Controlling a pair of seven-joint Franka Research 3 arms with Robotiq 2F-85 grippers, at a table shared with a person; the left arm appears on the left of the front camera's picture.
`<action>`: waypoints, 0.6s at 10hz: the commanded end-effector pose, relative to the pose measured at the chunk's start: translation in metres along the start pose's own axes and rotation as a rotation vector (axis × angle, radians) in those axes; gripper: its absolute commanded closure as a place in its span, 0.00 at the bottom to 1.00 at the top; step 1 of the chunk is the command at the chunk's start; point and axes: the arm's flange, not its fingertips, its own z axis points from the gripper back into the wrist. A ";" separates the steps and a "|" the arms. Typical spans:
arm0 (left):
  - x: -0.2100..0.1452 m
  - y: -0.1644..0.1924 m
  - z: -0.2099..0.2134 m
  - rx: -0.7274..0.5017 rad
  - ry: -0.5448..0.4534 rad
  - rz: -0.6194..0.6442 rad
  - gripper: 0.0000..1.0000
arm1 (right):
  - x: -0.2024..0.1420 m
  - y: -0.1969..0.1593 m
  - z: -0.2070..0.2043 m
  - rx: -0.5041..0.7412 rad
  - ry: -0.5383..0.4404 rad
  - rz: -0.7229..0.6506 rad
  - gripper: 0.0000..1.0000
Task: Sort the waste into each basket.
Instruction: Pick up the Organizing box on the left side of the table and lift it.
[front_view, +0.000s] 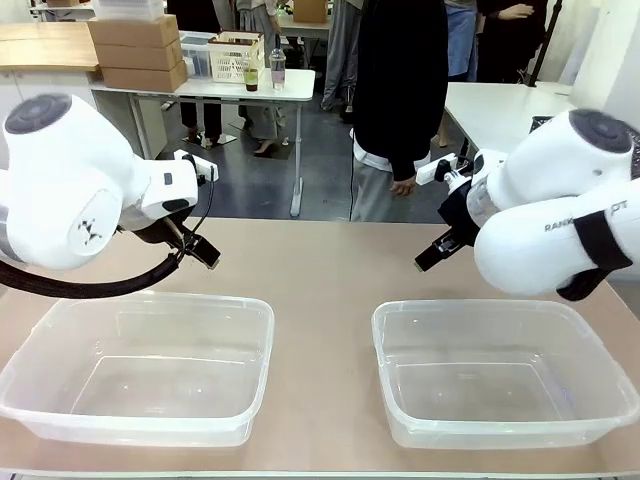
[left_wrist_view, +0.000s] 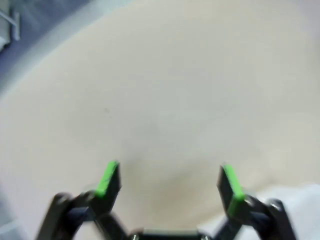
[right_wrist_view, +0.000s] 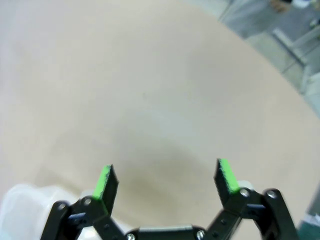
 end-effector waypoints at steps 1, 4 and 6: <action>-0.030 0.012 0.124 -0.205 0.002 -0.009 0.00 | -0.043 0.008 0.112 0.045 0.022 -0.090 0.00; -0.093 0.014 0.186 -0.253 -0.015 -0.268 0.00 | -0.131 0.030 0.154 0.115 -0.091 0.034 0.00; -0.041 0.012 0.198 -0.286 -0.050 -0.202 0.00 | -0.023 0.007 0.182 0.126 -0.040 -0.004 0.00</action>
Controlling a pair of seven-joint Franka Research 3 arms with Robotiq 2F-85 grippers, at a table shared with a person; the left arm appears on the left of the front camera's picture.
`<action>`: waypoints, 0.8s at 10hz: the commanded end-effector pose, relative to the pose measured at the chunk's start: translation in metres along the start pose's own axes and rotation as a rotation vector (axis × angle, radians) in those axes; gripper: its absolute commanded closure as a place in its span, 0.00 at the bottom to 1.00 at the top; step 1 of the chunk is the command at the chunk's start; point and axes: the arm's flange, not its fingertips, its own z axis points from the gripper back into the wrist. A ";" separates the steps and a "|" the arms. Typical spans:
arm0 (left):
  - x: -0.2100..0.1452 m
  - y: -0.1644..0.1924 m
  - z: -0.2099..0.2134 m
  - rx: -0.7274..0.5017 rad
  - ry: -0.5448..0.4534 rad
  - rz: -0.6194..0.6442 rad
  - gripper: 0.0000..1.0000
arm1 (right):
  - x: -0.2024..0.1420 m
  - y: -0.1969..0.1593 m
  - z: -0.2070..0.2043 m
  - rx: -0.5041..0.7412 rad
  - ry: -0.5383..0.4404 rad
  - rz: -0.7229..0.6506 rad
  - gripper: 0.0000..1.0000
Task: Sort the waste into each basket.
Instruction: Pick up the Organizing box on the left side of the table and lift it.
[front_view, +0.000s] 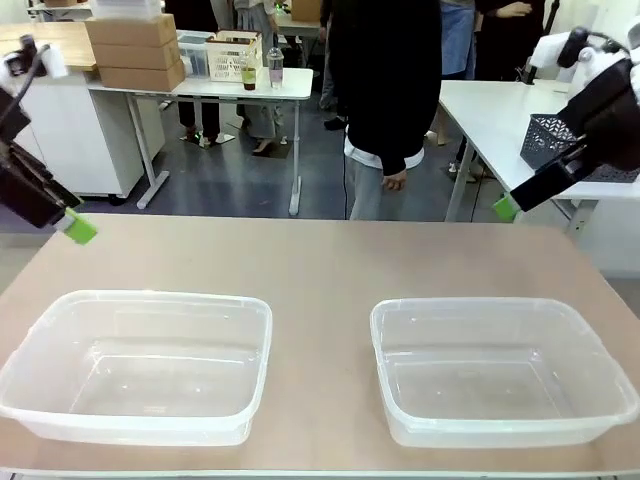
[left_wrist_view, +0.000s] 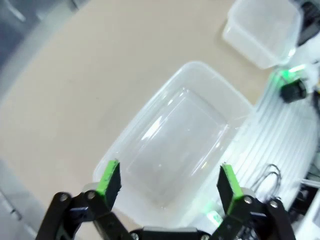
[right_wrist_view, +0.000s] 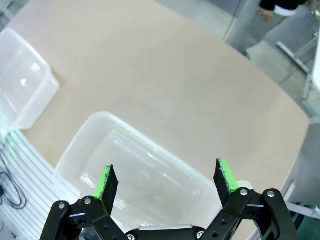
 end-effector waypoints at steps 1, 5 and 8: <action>0.021 0.006 -0.014 0.014 -0.054 0.055 0.00 | 0.001 -0.001 -0.002 0.007 0.000 0.002 0.00; -0.044 0.067 0.018 -0.647 -0.327 0.339 0.00 | -0.050 -0.099 0.019 0.866 -0.262 -0.675 0.00; -0.088 0.108 0.015 -0.866 -0.544 0.624 0.00 | -0.106 -0.159 0.012 1.108 -0.541 -1.041 0.00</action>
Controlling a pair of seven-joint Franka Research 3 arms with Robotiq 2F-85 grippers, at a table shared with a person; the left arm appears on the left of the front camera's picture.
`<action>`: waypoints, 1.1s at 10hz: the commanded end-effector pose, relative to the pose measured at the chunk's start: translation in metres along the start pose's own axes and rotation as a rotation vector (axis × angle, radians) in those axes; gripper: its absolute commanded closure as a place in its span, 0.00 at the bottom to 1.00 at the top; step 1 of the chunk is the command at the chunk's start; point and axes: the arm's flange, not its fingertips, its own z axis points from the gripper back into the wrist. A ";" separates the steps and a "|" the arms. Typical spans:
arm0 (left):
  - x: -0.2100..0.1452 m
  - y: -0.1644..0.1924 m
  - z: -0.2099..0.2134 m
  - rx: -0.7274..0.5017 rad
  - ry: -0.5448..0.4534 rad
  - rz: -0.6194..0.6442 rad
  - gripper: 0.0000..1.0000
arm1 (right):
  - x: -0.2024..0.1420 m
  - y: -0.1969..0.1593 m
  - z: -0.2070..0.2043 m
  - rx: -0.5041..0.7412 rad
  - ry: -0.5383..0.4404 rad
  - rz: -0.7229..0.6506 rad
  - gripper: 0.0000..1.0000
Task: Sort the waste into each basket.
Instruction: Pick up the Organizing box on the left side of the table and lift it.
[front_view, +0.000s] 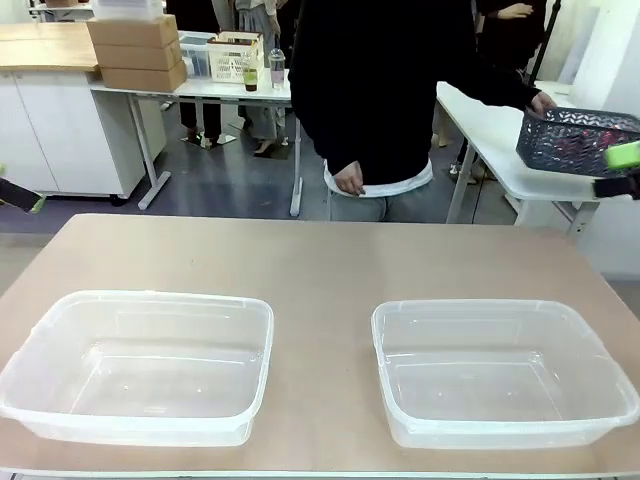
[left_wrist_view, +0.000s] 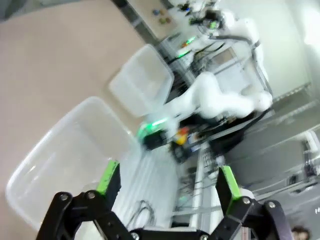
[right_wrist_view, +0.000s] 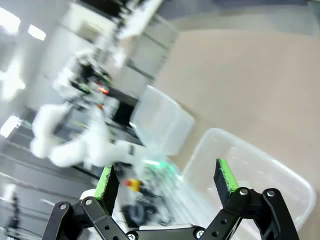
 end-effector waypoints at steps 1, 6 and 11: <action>0.003 0.016 0.012 -0.107 -0.271 0.270 0.00 | 0.000 -0.017 0.010 0.244 -0.399 -0.433 0.00; -0.005 0.014 0.015 -0.075 -0.112 0.113 0.00 | -0.003 -0.015 0.019 0.088 -0.090 -0.119 0.00; -0.007 0.000 0.015 0.086 0.085 0.092 0.00 | 0.002 0.052 -0.097 -0.028 0.083 -0.034 0.00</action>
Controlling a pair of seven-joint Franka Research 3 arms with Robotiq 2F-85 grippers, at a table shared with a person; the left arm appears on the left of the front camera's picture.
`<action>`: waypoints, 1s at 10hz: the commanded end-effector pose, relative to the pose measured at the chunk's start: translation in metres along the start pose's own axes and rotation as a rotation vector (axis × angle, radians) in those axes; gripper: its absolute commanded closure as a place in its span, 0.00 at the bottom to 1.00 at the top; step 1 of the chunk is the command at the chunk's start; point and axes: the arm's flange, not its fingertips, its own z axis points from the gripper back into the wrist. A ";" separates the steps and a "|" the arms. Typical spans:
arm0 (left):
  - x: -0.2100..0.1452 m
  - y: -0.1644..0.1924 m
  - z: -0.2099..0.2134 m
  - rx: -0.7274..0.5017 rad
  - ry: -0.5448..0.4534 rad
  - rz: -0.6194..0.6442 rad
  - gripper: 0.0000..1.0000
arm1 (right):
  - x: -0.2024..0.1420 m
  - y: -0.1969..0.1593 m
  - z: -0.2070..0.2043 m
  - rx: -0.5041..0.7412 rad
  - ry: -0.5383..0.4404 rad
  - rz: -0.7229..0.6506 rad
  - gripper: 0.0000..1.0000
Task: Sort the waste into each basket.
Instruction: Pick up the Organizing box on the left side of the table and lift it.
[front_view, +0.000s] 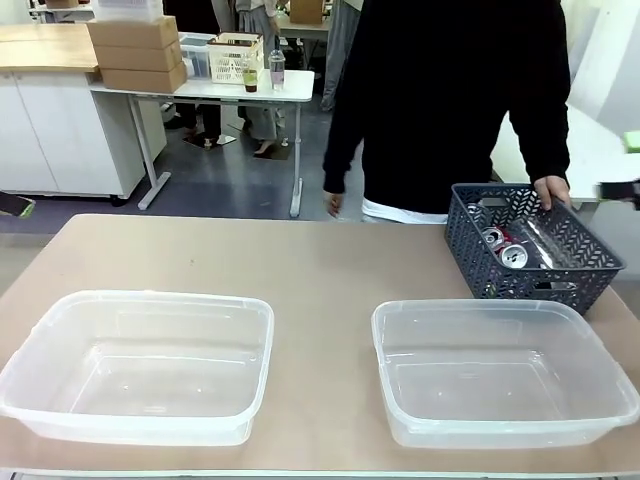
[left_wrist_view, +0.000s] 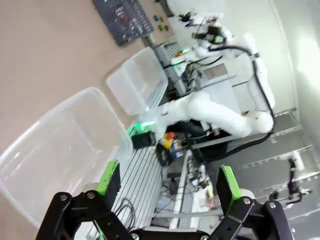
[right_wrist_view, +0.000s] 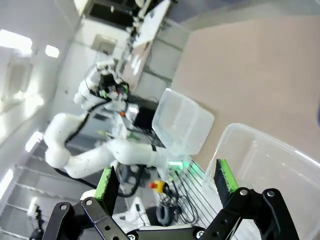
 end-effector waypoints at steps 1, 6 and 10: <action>-0.004 -0.013 0.029 0.222 0.096 -0.048 0.00 | -0.013 0.060 -0.138 -0.159 0.070 0.146 0.00; -0.067 -0.017 -0.007 0.502 0.505 -0.164 0.00 | -0.109 0.063 -0.310 -0.225 0.525 0.388 0.00; -0.058 -0.024 0.020 0.491 0.470 -0.086 0.00 | -0.102 0.093 -0.317 -0.284 0.521 0.375 0.00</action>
